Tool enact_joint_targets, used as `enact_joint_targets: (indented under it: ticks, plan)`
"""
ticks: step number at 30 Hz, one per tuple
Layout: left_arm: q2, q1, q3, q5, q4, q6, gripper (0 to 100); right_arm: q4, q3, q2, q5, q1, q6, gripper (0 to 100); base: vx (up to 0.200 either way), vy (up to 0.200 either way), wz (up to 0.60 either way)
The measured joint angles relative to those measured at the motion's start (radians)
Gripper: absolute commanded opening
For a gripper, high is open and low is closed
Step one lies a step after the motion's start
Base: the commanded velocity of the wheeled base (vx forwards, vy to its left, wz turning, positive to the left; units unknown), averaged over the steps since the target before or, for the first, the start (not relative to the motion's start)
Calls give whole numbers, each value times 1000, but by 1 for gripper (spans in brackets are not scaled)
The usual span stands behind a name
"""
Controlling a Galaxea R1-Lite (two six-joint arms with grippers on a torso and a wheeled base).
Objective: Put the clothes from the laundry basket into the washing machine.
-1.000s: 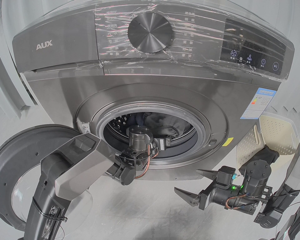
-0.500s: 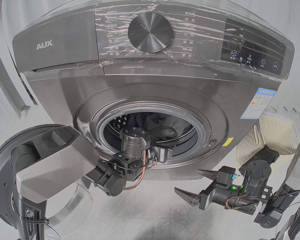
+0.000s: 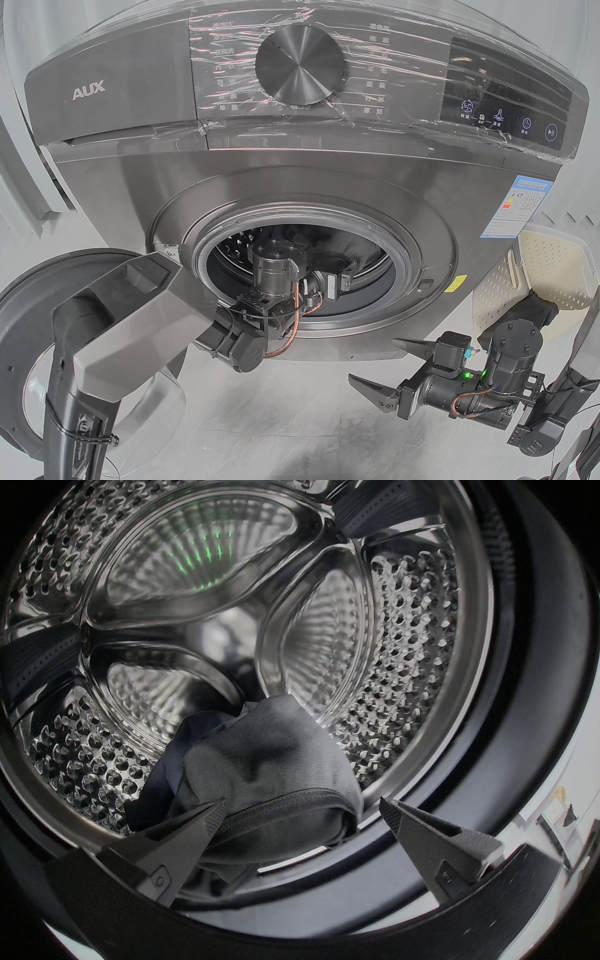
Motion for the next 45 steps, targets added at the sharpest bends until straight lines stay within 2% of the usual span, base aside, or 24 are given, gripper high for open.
enact_joint_targets:
  ticks: [2, 3, 8, 14, 22, 29, 30, 40, 45]
  plan:
    - [39, 12, -49, 2, 11, 8, 100, 0, -1, 0, 0, 0, 0, 100, 0, 0, 0]
    - [62, 18, -77, 5, 20, 14, 0, 0, -1, 0, 0, 0, 0, 100, 0, 0, 0]
    - [138, 39, -179, 10, 56, 33, 0, 0, -3, 0, 0, 0, 0, 100, 0, 0, 0]
    - [207, 54, -294, 16, 67, 35, 0, 0, -6, 3, 0, 1, 0, 100, 0, 0, 0]
    - [313, 100, -567, 64, 67, 40, 0, -1, -9, 8, 1, 1, 1, 100, 0, 0, 0]
    - [374, 133, -639, 78, 59, 41, 0, -1, -11, 10, 1, 1, 2, 100, 0, 0, 0]
    - [379, 133, -641, 78, 58, 41, 100, -2, -11, 10, 1, 1, 4, 100, 0, 0, 0]
    - [357, 113, -633, 78, 59, 23, 100, -2, -11, 11, 1, 1, 6, 100, 0, 0, 0]
    - [304, 90, -518, 78, 41, 18, 100, -2, -10, 11, 1, 1, 6, 100, 0, 0, 0]
